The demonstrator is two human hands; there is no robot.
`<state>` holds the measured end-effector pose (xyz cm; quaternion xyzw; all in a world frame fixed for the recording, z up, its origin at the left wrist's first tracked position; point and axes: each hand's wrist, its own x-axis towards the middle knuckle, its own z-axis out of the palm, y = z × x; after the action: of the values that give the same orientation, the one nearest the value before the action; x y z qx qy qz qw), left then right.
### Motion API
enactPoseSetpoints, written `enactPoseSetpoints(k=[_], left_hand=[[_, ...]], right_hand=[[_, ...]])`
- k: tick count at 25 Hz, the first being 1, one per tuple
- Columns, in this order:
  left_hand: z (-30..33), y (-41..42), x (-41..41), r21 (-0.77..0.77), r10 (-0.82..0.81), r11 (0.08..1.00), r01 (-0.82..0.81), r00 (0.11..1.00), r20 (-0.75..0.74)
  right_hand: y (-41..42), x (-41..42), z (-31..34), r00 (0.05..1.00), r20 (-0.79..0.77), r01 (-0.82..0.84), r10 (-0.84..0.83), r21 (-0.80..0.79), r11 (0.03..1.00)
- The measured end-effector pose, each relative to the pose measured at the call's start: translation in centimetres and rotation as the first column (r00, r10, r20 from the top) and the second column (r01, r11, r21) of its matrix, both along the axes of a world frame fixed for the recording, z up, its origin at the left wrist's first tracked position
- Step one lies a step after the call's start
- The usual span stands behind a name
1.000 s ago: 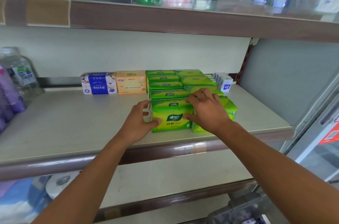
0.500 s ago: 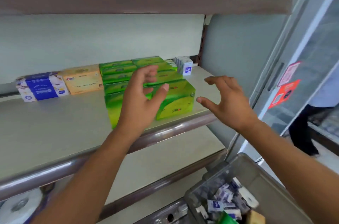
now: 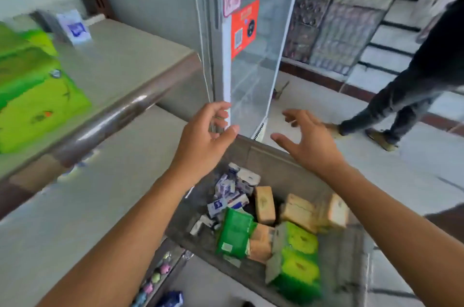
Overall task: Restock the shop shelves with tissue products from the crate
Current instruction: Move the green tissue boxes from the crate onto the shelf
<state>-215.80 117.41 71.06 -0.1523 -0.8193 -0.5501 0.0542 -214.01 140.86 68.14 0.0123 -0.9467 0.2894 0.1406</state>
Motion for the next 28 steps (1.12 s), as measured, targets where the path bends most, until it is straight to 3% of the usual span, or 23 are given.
enactPoseSetpoints(k=[3, 5, 10, 13, 18, 20, 23, 26, 28], left_hand=[[-7.4, 3.6, -0.5, -0.079, -0.078, 0.992, 0.095, 0.977, 0.197], [-13.9, 5.0, -0.9, -0.232, -0.062, 0.96, 0.155, 0.929, 0.364], [-27.9, 5.4, 0.3, -0.625, 0.24, 0.743, 0.241, 0.775, 0.584], [-31.7, 6.3, 1.8, -0.716, 0.383, 0.608, 0.342, 0.664, 0.642], [-32.8, 7.5, 2.4, -0.793, 0.435, 0.531, 0.298, 0.708, 0.557], [-31.2, 7.5, 2.2, -0.781, 0.425, 0.559, 0.279, 0.713, 0.558], [-25.8, 7.1, 1.8, -0.655, 0.378, 0.749, 0.101, 0.746, 0.548], [-18.6, 6.1, 1.1, -0.32, 0.327, 0.929, -0.184, 0.812, 0.484], [-13.9, 5.0, 1.2, -0.034, 0.27, 0.958, -0.286, 0.854, 0.444]], right_hand=[[2.5, 2.3, -6.5, 0.973, 0.212, 0.095, -0.089, -0.017, 0.995], [2.9, 3.8, -11.2, 0.933, 0.345, 0.119, -0.103, -0.024, 0.993], [0.7, 5.8, -20.0, 0.833, 0.55, 0.113, -0.061, -0.061, 0.992], [-0.8, 5.9, -22.7, 0.797, 0.603, 0.117, -0.037, -0.095, 0.989], [-1.2, 7.4, -22.9, 0.804, 0.595, 0.126, -0.019, -0.139, 0.982], [-0.3, 7.8, -22.0, 0.82, 0.572, 0.132, -0.028, -0.14, 0.981], [1.0, 7.1, -19.5, 0.824, 0.562, 0.174, -0.074, -0.126, 0.977], [1.6, 5.2, -15.9, 0.806, 0.569, 0.298, -0.163, -0.153, 0.942], [1.2, 3.8, -12.8, 0.798, 0.587, 0.347, -0.137, -0.263, 0.9]])
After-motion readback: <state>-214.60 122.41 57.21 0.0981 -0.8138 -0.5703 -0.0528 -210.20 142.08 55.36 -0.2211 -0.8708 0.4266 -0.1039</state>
